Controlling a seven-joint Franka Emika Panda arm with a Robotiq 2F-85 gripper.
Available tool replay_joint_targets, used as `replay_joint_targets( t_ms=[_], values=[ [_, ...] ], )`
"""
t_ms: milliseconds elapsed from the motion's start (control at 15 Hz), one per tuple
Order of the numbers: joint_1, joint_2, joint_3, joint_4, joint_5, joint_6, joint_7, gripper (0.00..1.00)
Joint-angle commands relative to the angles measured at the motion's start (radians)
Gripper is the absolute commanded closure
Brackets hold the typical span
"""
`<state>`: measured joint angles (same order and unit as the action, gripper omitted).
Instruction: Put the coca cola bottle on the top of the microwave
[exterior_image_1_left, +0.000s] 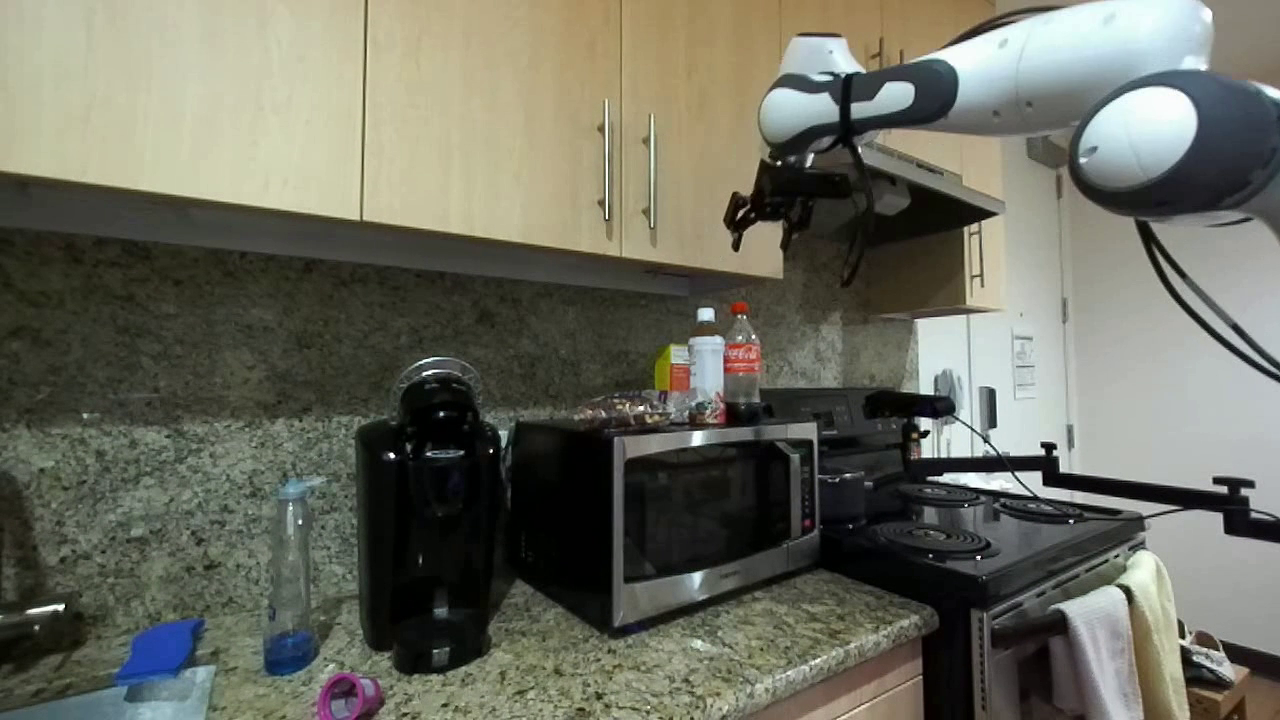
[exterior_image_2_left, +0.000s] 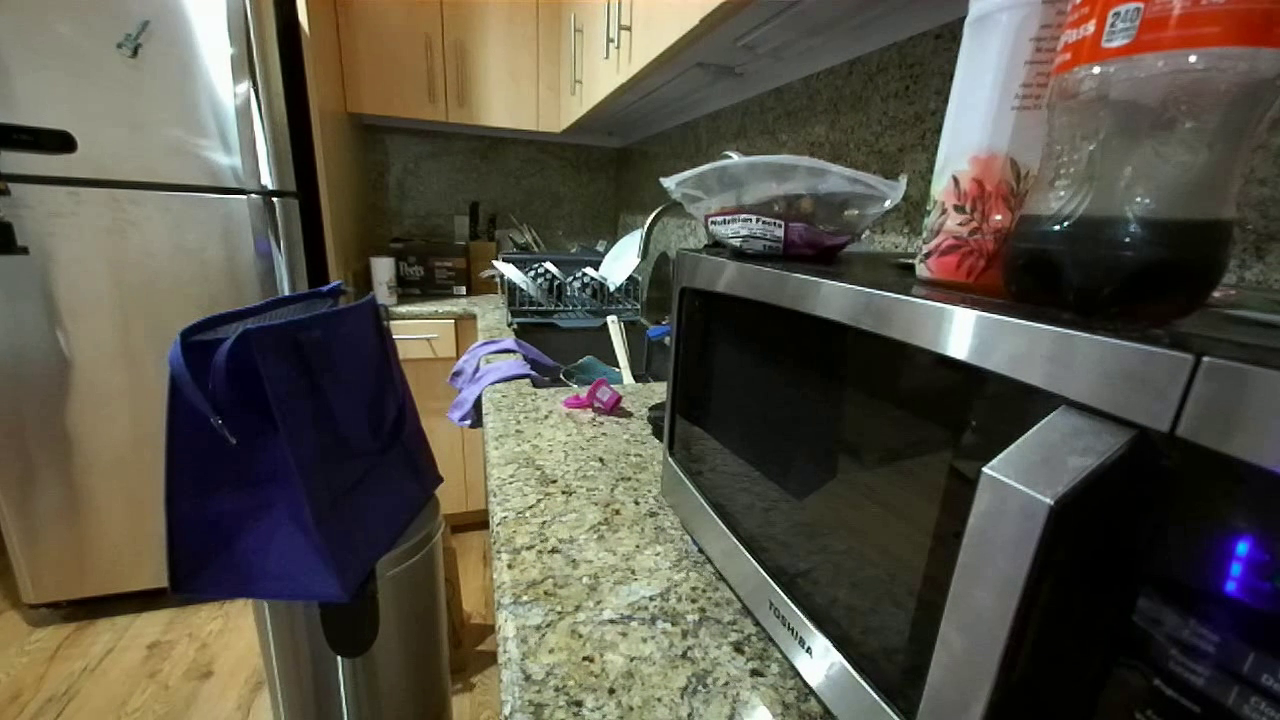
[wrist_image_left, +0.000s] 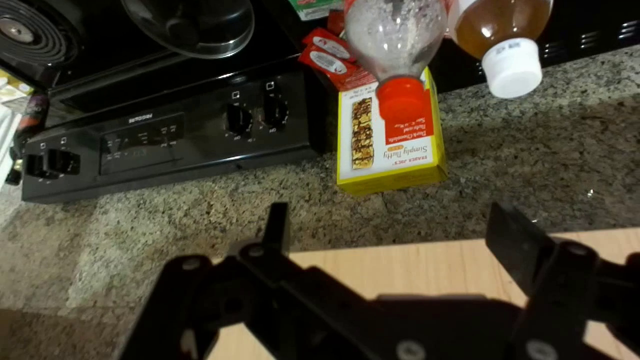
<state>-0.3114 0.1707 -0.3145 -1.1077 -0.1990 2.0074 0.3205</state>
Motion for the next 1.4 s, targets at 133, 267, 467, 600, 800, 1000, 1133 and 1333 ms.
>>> replay_joint_targets(
  t_ms=[133,267,467,600,800,1000,1133,1333],
  values=[
    [0.055,-0.232,0.03,-0.17,-0.163,-0.07,-0.173,0.0],
    [0.084,-0.321,0.061,-0.283,-0.203,-0.066,-0.213,0.0],
    [0.118,-0.421,0.11,-0.445,-0.254,-0.064,-0.257,0.0],
    [0.133,-0.472,0.142,-0.556,-0.311,-0.053,-0.272,0.0],
    [0.133,-0.524,0.186,-0.714,-0.363,-0.027,-0.312,0.0],
    [0.145,-0.56,0.201,-0.866,-0.357,-0.013,-0.342,0.0],
    [0.16,-0.569,0.21,-0.946,-0.338,-0.057,-0.383,0.0],
    [0.184,-0.569,0.211,-1.032,-0.306,-0.086,-0.433,0.0]
  ],
)
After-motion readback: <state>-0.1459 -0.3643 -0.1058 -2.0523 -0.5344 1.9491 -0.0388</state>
